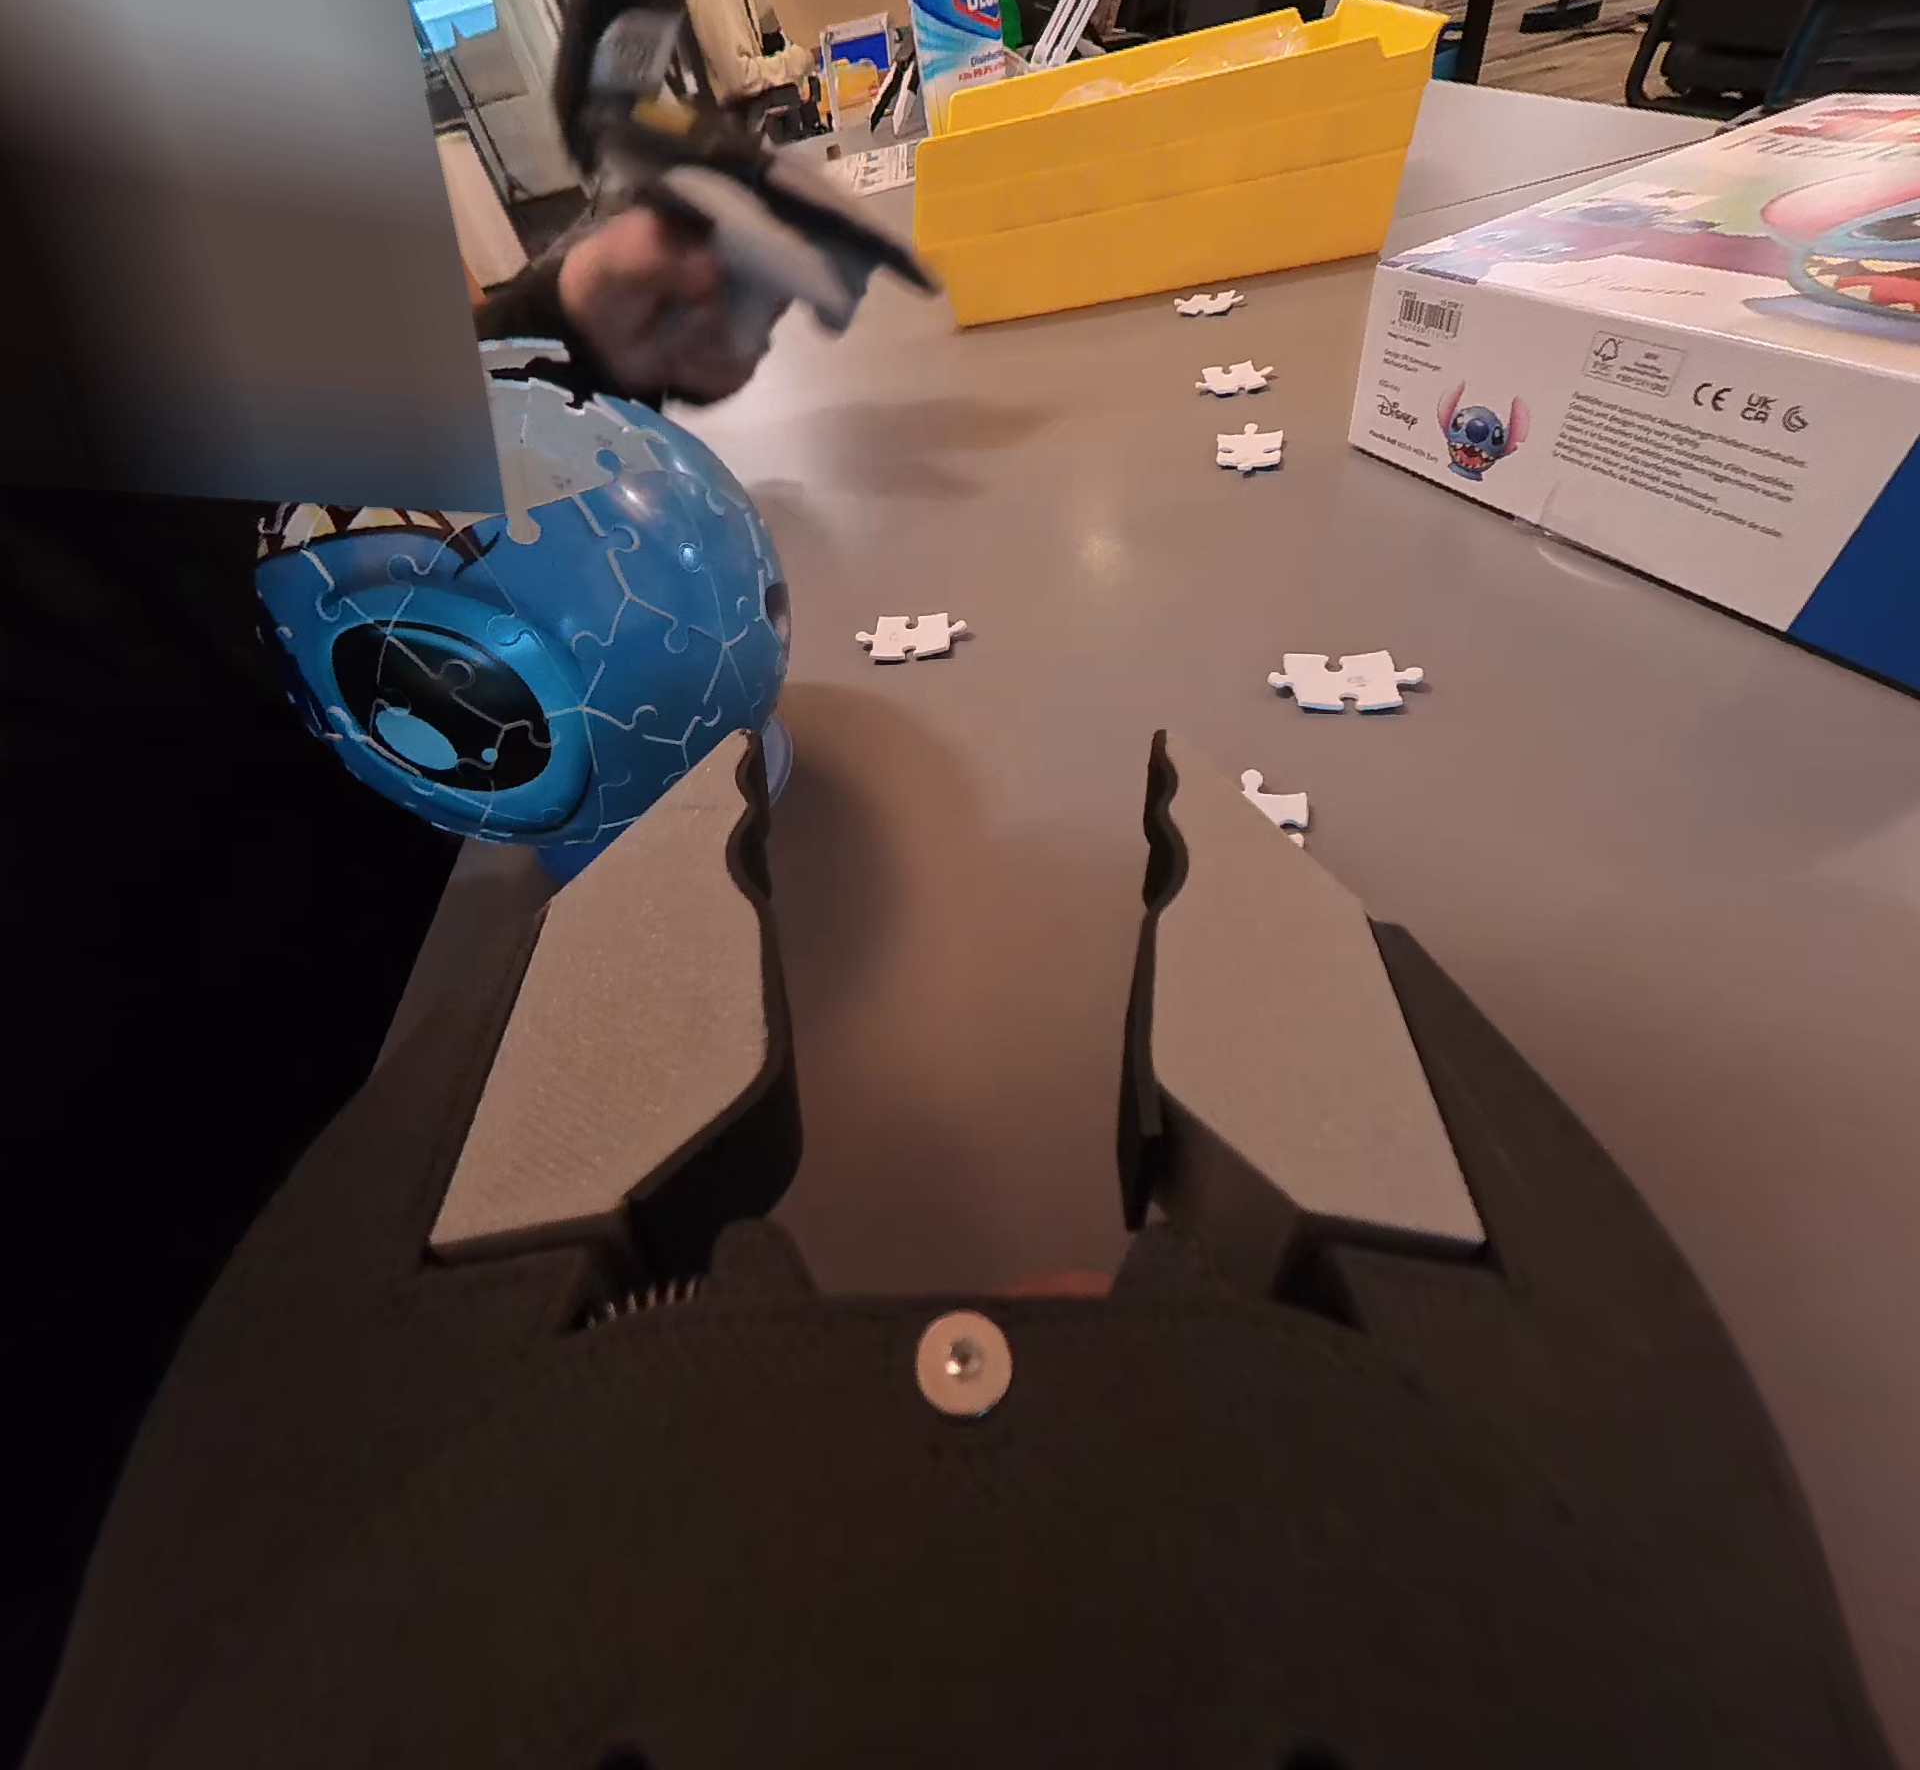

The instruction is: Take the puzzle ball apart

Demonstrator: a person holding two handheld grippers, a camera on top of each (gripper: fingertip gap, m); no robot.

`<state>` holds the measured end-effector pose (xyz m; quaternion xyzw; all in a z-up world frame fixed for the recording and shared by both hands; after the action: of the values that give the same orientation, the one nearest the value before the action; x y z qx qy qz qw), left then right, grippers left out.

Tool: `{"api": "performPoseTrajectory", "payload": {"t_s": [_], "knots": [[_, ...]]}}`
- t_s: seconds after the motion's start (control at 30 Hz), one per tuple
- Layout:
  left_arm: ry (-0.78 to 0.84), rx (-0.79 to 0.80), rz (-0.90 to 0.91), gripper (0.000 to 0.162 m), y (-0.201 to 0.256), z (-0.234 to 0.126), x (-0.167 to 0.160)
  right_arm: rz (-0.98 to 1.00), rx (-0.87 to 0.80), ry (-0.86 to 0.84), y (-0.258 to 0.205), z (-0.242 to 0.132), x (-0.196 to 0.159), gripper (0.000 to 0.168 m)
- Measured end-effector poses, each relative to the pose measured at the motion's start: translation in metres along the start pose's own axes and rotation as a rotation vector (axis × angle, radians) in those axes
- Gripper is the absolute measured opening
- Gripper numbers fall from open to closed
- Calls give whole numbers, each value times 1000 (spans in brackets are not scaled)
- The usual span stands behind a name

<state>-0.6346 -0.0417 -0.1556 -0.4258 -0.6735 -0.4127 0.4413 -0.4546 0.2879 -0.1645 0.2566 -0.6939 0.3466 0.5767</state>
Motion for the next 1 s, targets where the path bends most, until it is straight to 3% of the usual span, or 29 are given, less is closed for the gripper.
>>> {"api": "performPoseTrajectory", "payload": {"t_s": [0.07, 0.13, 0.2, 0.33, 0.6, 0.77, 0.9, 0.97, 1.0], "knots": [[-107, 119, 63, 58, -35, 6, 20, -2, -2, -1, 0, 0, 0, 69], [-120, 276, 138, 44, -74, 8, 46, -13, -8, -1, -1, 0, 0, 68], [-205, 265, 83, 34, -99, 19, 59, -24, -13, -2, -1, 0, 0, 68], [-393, 271, -24, 60, -143, 54, 72, -27, -8, -3, -2, 0, 0, 68], [-652, 428, -45, 65, -181, 99, 54, -56, -2, -12, -9, 1, -2, 66], [-757, 529, 74, 67, -182, 109, 28, -45, 19, -7, -11, 0, -2, 65], [-715, 506, 22, 63, -185, 114, 24, -16, 39, 17, -10, -1, 0, 65], [-675, 438, -60, 47, -182, 115, 21, -7, 52, 23, -11, -1, 1, 64], [-650, 433, -79, 47, -183, 114, 19, -4, 59, 22, -11, 0, 1, 64]]}}
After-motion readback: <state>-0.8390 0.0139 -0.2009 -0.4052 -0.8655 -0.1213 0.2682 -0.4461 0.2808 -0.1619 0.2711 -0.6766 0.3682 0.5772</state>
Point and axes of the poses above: each gripper's, where its closed fingertips meet, z out along the fingers, x out of its top, y = z × x across the jaws, the point moved 6 cm from there along -z, back along the fingers, and after that the axes turned 8 degrees about y, right-handed, at the moved point
